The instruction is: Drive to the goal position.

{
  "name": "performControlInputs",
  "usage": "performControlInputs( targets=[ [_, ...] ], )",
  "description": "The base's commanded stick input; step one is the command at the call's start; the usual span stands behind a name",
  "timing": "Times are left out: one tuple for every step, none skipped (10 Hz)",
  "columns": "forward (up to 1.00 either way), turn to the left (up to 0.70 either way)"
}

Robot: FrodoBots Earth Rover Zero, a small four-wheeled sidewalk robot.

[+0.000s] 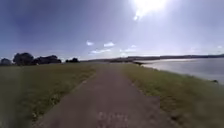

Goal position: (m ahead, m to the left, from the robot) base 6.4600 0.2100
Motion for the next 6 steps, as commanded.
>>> performControlInputs(
  targets=[
    [0.85,0.00],
    [0.85,0.00],
    [0.85,0.00],
    [0.85,0.00],
    [0.85,0.00],
    [0.85,0.00]
  ],
)
